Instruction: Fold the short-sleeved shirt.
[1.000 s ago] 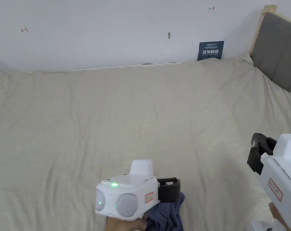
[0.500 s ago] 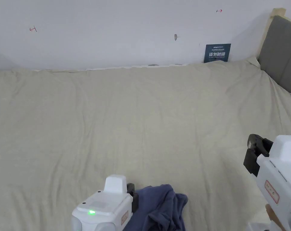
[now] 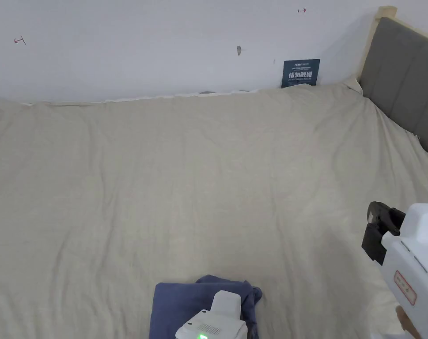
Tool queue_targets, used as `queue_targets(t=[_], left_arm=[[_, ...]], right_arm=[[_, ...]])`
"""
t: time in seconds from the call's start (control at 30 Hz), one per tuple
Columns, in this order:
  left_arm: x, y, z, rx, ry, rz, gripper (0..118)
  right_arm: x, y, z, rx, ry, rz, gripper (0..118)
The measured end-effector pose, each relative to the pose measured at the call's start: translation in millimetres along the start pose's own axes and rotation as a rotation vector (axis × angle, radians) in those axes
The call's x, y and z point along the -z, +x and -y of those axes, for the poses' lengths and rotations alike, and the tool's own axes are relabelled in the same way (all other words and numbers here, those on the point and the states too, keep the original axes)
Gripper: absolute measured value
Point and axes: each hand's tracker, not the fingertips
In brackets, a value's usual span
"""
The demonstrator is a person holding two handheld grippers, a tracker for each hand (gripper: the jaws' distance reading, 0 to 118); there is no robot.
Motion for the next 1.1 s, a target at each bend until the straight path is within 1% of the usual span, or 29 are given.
queue_targets(t=[0.03,0.13,0.23,0.27,0.33,0.4,0.47,0.53,0.63,0.77,0.93,1.1], left_arm=[[-1.0,-0.6,3.5,-0.006,0.030,-0.005,0],[-13.3,0.5,-3.5,-0.015,0.033,-0.005,0],[-21.0,-9.1,-15.3,0.010,0.030,0.020,0],[-33.3,-13.2,-20.8,-0.017,0.093,0.047,0],[-76.0,-16.7,-45.3,-0.055,0.185,0.057,0],[-105.4,-26.1,-62.9,-0.049,0.265,0.053,0],[-117.2,-47.0,-70.0,-0.006,0.349,0.019,0],[-144.6,-59.4,-85.3,0.028,0.422,-0.025,0],[-179.0,-80.8,-103.3,0.047,0.518,-0.090,0],[-215.8,-106.1,-116.3,0.072,0.623,-0.204,0],[-239.1,-145.6,-113.3,0.051,0.715,-0.329,0],[-250.6,-177.3,-102.9,0.010,0.737,-0.369,0]], right_arm=[[-0.1,-0.2,0.6,0.002,-0.001,0.001,2],[-1.5,-4.0,2.0,0.007,-0.002,-0.004,2],[-3.8,-11.3,0.0,0.009,0.001,-0.019,2],[-5.5,-14.2,-1.3,0.009,0.007,-0.024,2],[-9.3,-21.1,-5.3,0.007,0.022,-0.040,2],[-12.8,-28.7,-9.6,0.000,0.038,-0.052,2],[-16.3,-37.2,-14.6,-0.006,0.058,-0.068,2],[-20.7,-46.4,-19.7,-0.009,0.084,-0.081,2],[-26.5,-60.0,-27.0,-0.016,0.117,-0.097,2],[-34.8,-78.5,-35.5,-0.047,0.167,-0.099,2],[-43.1,-96.9,-40.9,-0.078,0.219,-0.102,2],[-47.3,-109.5,-41.6,-0.111,0.248,-0.105,2]])
